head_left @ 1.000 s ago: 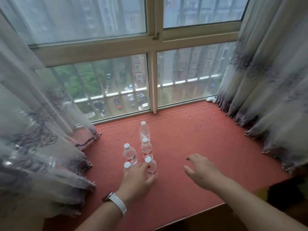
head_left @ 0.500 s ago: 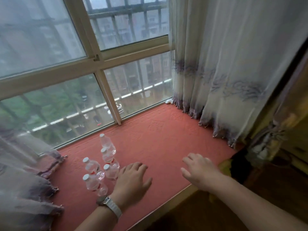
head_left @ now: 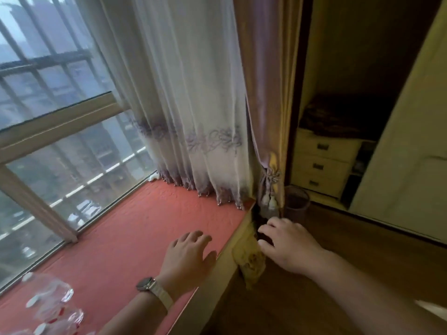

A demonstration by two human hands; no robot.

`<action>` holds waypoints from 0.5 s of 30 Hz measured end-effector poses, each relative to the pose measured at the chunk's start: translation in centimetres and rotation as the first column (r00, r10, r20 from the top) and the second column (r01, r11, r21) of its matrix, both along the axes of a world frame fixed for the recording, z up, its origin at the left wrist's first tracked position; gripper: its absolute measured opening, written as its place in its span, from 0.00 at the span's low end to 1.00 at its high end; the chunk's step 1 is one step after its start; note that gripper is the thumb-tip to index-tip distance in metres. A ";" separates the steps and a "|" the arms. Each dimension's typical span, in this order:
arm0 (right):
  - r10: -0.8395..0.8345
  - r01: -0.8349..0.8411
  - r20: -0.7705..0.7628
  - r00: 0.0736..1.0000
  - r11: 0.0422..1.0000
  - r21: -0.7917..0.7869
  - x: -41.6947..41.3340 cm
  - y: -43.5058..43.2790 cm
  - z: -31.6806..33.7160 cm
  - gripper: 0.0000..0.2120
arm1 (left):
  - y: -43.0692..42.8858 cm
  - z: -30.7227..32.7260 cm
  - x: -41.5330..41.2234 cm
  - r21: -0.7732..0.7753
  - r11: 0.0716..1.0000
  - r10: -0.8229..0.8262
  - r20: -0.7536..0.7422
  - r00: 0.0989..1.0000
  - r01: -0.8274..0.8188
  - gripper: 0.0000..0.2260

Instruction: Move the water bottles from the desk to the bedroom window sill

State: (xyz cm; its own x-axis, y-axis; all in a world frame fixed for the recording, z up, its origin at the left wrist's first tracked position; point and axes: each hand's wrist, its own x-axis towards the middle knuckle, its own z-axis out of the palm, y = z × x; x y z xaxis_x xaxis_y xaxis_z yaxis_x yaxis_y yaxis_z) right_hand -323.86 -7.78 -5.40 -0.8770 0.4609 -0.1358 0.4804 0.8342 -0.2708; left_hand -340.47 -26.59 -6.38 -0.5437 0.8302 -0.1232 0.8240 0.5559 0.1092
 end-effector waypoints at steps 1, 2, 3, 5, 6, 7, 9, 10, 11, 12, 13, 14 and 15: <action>-0.038 0.038 -0.004 0.999 0.999 -0.010 1.3 0.8 0.1 0.23 | 1.4 0.3 0.4 -0.002 0.999 -0.032 -0.004 0.999 0.032 0.21; -0.079 0.079 -0.006 0.997 0.997 -0.018 2.5 1.5 0.2 0.23 | 2.9 0.5 0.9 -0.004 0.998 -0.064 -0.004 0.998 0.064 0.21; -0.122 0.122 -0.011 0.992 0.992 -0.022 3.7 2.2 0.2 0.23 | 4.3 0.6 1.4 -0.002 0.995 -0.097 0.000 0.995 0.097 0.21; -0.215 0.214 -0.019 0.976 0.976 -0.026 6.0 3.5 0.1 0.22 | 7.2 0.7 2.3 0.014 0.987 -0.160 0.013 0.987 0.160 0.21; -0.259 0.258 -0.019 0.966 0.966 -0.030 7.1 4.2 0.1 0.22 | 8.6 0.7 2.8 0.024 0.981 -0.192 0.017 0.981 0.192 0.21; -0.299 0.299 -0.017 0.954 0.954 -0.035 8.2 4.8 0.0 0.21 | 10.1 0.8 3.3 0.036 0.973 -0.227 0.018 0.974 0.226 0.21; -0.371 0.370 -0.014 0.929 0.928 -0.045 10.1 5.9 0.1 0.20 | 12.9 0.8 4.3 0.047 0.957 -0.288 0.035 0.957 0.286 0.21; -0.402 0.401 -0.012 0.915 0.915 -0.048 10.9 6.5 0.2 0.20 | 14.2 0.8 4.8 0.043 0.948 -0.316 0.044 0.948 0.314 0.21; -0.432 0.431 -0.007 0.902 0.901 -0.049 11.6 7.1 0.2 0.20 | 15.6 0.8 5.1 0.038 0.937 -0.348 0.044 0.936 0.347 0.21; -0.458 0.458 0.001 0.889 0.888 -0.049 12.2 7.7 0.3 0.20 | 16.9 0.7 5.5 0.033 0.925 -0.379 0.042 0.924 0.378 0.22; -0.480 0.480 0.007 0.877 0.876 -0.047 12.7 8.4 0.3 0.21 | 18.3 0.5 5.8 0.034 0.914 -0.406 0.043 0.913 0.405 0.22; -0.499 0.499 0.013 0.867 0.865 -0.046 13.2 9.1 0.3 0.21 | 19.6 0.4 6.1 0.037 0.903 -0.429 0.050 0.902 0.428 0.22; -0.515 0.515 0.019 0.857 0.856 -0.047 13.6 9.8 0.2 0.21 | 21.0 0.2 6.4 0.040 0.893 -0.450 0.055 0.891 0.448 0.21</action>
State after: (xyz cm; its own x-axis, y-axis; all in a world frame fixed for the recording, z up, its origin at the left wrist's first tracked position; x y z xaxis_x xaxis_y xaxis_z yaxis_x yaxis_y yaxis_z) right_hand -310.27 2.07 -5.19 -0.5151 0.8393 -0.1740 0.8395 0.4529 -0.3003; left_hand -334.11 -5.55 -6.23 -0.1042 0.9873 -0.1201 0.9764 0.1245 0.1763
